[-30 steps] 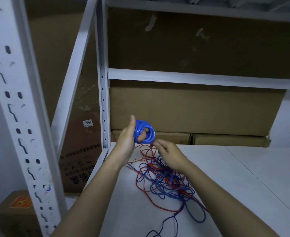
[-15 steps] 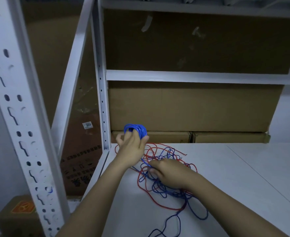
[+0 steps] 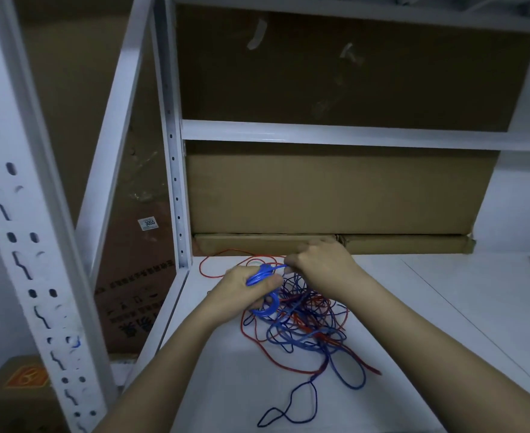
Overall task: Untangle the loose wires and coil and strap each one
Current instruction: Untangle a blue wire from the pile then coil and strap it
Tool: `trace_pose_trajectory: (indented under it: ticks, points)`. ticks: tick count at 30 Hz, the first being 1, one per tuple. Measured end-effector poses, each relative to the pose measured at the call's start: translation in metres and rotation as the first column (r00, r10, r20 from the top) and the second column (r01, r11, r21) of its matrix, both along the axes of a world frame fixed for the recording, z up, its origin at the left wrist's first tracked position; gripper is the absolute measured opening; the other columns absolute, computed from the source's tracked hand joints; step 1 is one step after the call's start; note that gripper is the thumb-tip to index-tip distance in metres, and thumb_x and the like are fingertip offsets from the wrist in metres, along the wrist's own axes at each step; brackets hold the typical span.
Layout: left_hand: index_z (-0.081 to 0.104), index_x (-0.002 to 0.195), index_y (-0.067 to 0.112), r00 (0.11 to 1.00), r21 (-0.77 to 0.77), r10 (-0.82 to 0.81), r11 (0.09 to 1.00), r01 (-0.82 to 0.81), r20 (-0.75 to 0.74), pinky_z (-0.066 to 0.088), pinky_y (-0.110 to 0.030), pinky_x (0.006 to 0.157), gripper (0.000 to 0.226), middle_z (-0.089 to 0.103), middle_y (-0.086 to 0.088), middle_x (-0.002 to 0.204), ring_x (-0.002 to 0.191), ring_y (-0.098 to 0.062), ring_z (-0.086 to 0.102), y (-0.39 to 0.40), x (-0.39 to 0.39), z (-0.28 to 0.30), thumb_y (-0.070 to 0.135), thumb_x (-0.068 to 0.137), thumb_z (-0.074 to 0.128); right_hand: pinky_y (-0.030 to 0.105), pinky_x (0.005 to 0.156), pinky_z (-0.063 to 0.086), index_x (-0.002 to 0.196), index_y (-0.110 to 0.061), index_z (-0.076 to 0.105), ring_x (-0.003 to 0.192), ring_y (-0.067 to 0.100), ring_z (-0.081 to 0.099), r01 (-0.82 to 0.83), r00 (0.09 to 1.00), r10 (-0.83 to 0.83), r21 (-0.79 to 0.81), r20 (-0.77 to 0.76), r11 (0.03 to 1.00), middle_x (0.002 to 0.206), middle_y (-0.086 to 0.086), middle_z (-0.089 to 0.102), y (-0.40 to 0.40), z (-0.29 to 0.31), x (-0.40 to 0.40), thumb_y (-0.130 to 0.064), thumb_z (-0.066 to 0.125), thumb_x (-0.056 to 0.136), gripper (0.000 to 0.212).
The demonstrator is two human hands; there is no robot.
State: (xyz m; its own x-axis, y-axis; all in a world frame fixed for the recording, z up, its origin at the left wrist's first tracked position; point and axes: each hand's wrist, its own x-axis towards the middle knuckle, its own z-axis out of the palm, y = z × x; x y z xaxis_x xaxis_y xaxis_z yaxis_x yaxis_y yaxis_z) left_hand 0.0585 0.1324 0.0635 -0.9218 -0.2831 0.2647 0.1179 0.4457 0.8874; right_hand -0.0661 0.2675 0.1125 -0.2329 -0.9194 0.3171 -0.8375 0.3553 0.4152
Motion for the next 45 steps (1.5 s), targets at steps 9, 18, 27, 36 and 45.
trace_pose_trajectory:
  ticks: [9,18,27,36,45]
  points:
    - [0.056,0.058,0.016,0.995,0.493,0.061,0.870,-0.016,-0.077,0.036,-0.025,0.059,0.068,0.033,-0.004,0.048,0.046,-0.013,0.032,0.009,0.004,0.014,0.083,0.060,0.043,0.006,0.086,0.038,0.123,-0.050,0.047,0.107,-0.009,0.049,0.091,0.231,0.565,-0.596,0.792,0.798,0.123,-0.017,0.048,-0.003,-0.037,0.035,-0.067,0.047,0.083,0.044]
    - [0.070,0.062,0.017,0.927,0.529,0.364,0.771,-0.354,0.090,0.050,-0.033,0.073,0.067,0.067,-0.003,0.058,0.066,-0.017,0.065,0.003,-0.011,0.003,0.061,0.096,0.032,0.025,0.075,0.049,0.106,-0.033,0.050,0.082,0.005,0.060,0.193,0.251,0.507,-0.555,0.825,0.809,0.091,-0.014,0.064,-0.014,-0.063,0.048,-0.056,0.043,0.093,0.028]
    - [0.054,0.109,0.025,0.952,0.225,0.305,0.927,-0.300,0.012,0.043,-0.025,0.080,0.052,0.062,0.007,0.109,0.099,-0.006,0.059,0.009,-0.020,-0.015,0.065,0.093,0.025,0.018,0.076,0.041,0.113,-0.026,0.048,0.092,0.003,0.055,0.296,0.437,0.293,-0.444,0.850,0.846,0.103,-0.004,0.059,-0.009,-0.059,0.030,-0.043,0.029,0.102,0.028]
    - [0.050,0.123,0.025,0.991,-0.042,0.102,0.994,-0.099,0.086,0.049,-0.032,0.090,0.084,0.057,0.014,0.112,0.106,-0.007,0.056,0.031,-0.039,-0.005,0.087,0.069,0.033,0.024,0.080,0.038,0.112,-0.023,0.051,0.094,0.008,0.049,0.138,0.594,0.250,-0.403,0.765,0.905,0.102,-0.005,0.057,0.044,-0.046,-0.002,-0.036,0.035,0.102,0.023]
    - [0.063,0.107,0.025,0.981,-0.180,-0.096,0.976,0.126,0.167,0.049,-0.030,0.079,0.062,0.067,0.001,0.101,0.094,-0.014,0.062,0.093,-0.086,0.019,0.073,0.075,0.039,0.014,0.074,0.035,0.107,-0.026,0.051,0.092,-0.006,0.043,0.100,0.604,0.224,-0.352,0.765,0.931,0.093,-0.017,0.051,0.113,-0.035,-0.060,-0.034,0.037,0.100,0.017]
